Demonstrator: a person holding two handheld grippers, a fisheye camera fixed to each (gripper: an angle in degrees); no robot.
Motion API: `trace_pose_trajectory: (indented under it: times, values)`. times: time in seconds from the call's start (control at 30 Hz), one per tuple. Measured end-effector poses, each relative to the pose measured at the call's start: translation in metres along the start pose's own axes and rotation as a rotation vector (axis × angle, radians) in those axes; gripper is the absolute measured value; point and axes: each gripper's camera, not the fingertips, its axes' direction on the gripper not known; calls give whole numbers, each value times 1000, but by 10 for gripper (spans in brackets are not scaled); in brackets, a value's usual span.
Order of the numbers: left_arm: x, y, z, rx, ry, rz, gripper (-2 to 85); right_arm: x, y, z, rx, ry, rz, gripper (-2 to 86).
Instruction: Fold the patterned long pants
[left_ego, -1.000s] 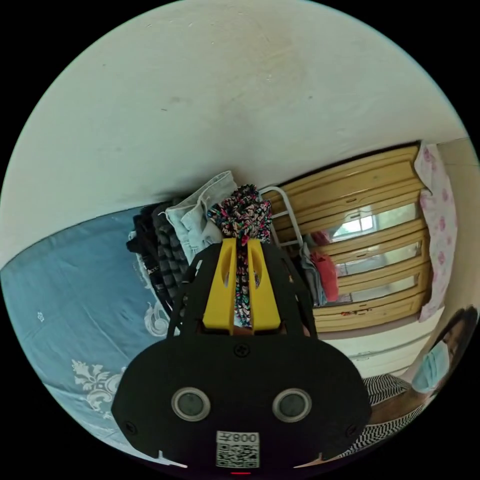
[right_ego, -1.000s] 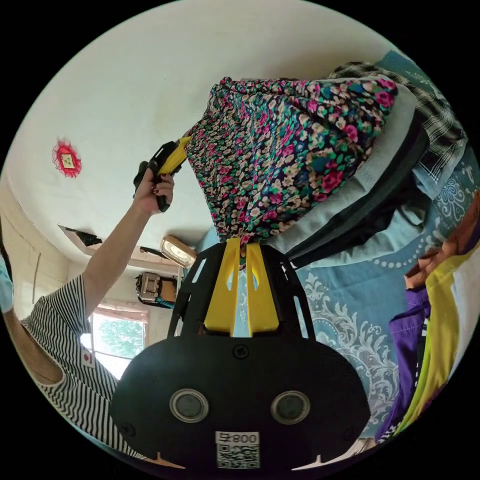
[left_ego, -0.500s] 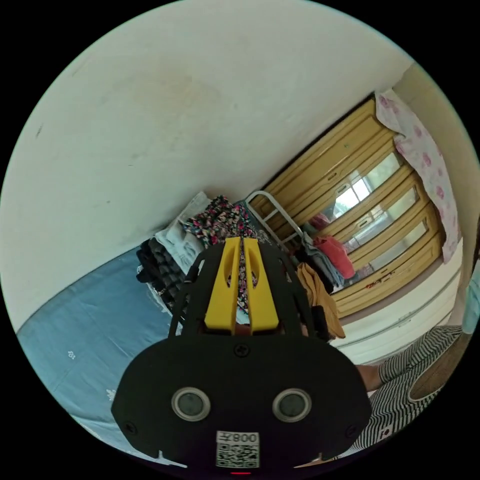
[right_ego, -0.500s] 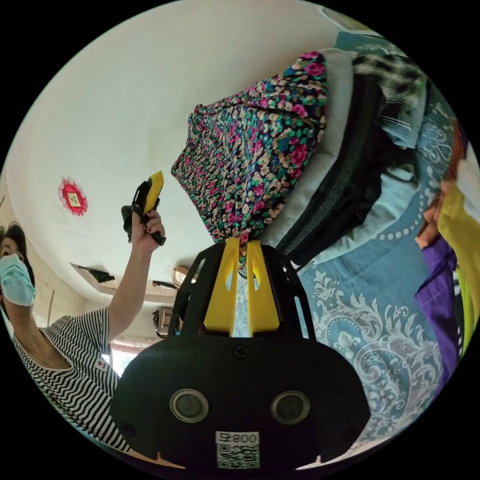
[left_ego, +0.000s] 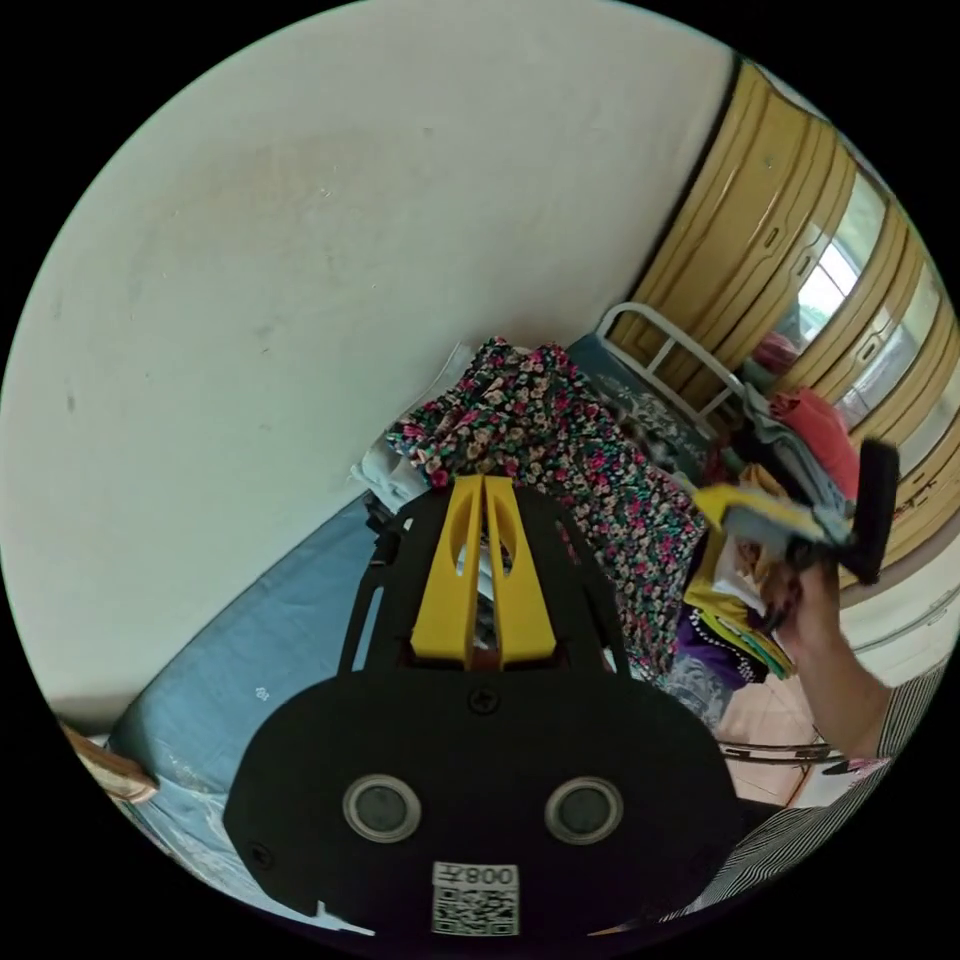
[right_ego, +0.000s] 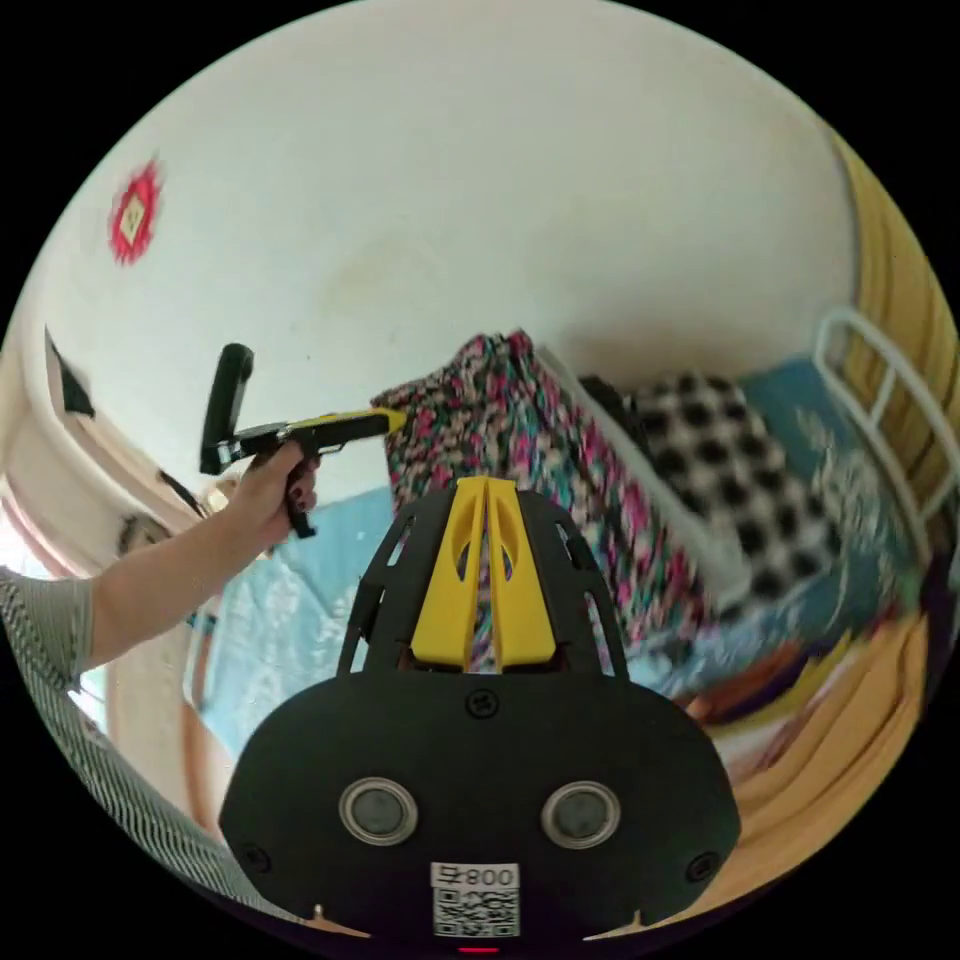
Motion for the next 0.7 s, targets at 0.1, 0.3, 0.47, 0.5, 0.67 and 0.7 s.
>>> trace_pose_trajectory:
  times: [0.1,0.3,0.47,0.5,0.67,0.7]
  values:
    - [10,-17,8,-26,-51,-1,1,-14,-76,41,-71,146,-186,0]
    - [30,-50,36,-128,-185,50,1,-9,-142,140,-344,298,-360,1]
    - [16,-74,59,-168,-154,-47,2,-1,-170,171,-364,362,-387,1]
    - [15,-75,62,-176,-158,-48,2,6,-178,177,-377,340,-363,1]
    - [5,-75,71,-169,-171,-58,2,38,-205,190,-388,222,-260,-1]
    - [5,-74,72,-168,-174,-57,2,41,-209,192,-387,231,-268,-1]
